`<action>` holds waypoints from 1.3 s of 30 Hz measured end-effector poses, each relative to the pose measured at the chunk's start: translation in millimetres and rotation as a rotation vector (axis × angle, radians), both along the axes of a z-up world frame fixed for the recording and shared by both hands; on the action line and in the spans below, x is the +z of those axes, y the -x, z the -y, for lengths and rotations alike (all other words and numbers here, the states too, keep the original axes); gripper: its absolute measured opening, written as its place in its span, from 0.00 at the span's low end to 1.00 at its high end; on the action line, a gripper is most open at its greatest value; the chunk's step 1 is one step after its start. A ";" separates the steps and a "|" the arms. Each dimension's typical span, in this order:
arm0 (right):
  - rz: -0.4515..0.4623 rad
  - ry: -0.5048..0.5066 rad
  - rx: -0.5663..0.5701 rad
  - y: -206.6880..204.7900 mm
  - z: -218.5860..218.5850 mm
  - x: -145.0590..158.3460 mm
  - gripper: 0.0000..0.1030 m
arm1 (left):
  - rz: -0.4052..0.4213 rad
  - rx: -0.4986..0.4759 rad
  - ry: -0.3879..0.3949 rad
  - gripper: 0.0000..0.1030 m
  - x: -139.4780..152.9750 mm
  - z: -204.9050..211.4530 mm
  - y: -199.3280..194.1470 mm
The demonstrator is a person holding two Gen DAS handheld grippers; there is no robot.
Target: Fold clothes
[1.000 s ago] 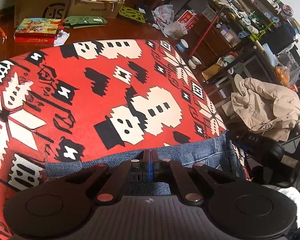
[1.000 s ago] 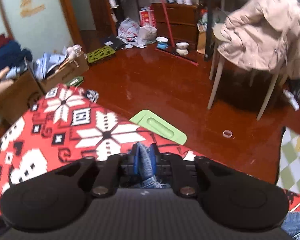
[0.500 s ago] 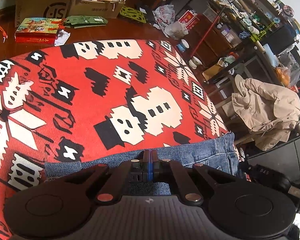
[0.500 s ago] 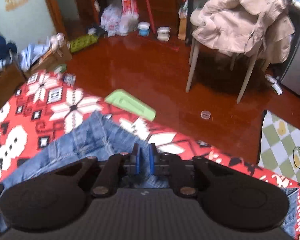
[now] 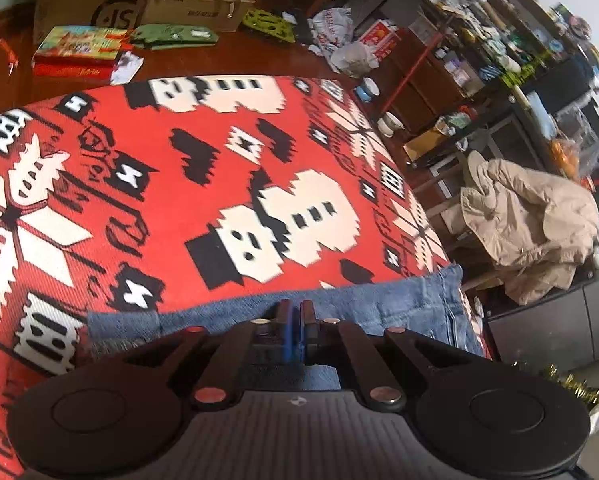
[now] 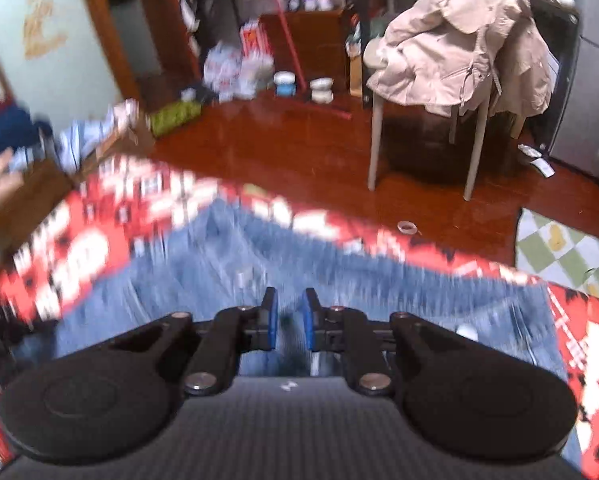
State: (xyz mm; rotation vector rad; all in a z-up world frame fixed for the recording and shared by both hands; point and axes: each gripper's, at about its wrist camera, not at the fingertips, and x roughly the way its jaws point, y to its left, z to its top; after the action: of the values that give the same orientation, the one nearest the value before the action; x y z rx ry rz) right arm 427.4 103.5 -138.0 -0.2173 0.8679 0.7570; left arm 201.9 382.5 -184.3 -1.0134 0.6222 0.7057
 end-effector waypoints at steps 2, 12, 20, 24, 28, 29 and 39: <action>0.025 0.043 -0.003 5.5 -3.1 -8.8 0.14 | -0.027 -0.028 -0.042 0.03 3.0 7.6 -6.1; 0.021 0.004 -0.106 -14.2 -1.2 -31.2 0.18 | -0.048 -0.008 -0.057 0.03 -1.2 -4.4 -5.1; 0.073 -0.192 -0.162 44.1 64.4 25.8 0.52 | -0.042 -0.018 -0.086 0.06 6.0 0.8 -6.6; 0.127 -0.150 -0.253 90.8 103.7 29.0 0.89 | -0.040 -0.045 -0.157 0.07 17.4 15.6 -10.1; 0.265 -0.032 -0.342 133.5 127.7 30.0 0.99 | 0.019 -0.142 -0.183 0.24 26.0 34.3 -20.3; 0.296 -0.005 -0.354 142.1 132.8 30.3 0.99 | 0.037 -0.176 -0.175 0.27 26.4 39.5 -24.2; 0.063 -0.024 -0.328 130.3 167.0 -10.7 0.30 | 0.019 -0.540 -0.229 0.08 18.7 120.5 -65.3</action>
State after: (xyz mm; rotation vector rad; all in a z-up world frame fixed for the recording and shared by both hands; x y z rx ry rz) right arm 297.1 -63.5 -148.7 -0.0740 0.8091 0.4516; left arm 267.1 262.0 -165.6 -0.5984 0.7398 0.2807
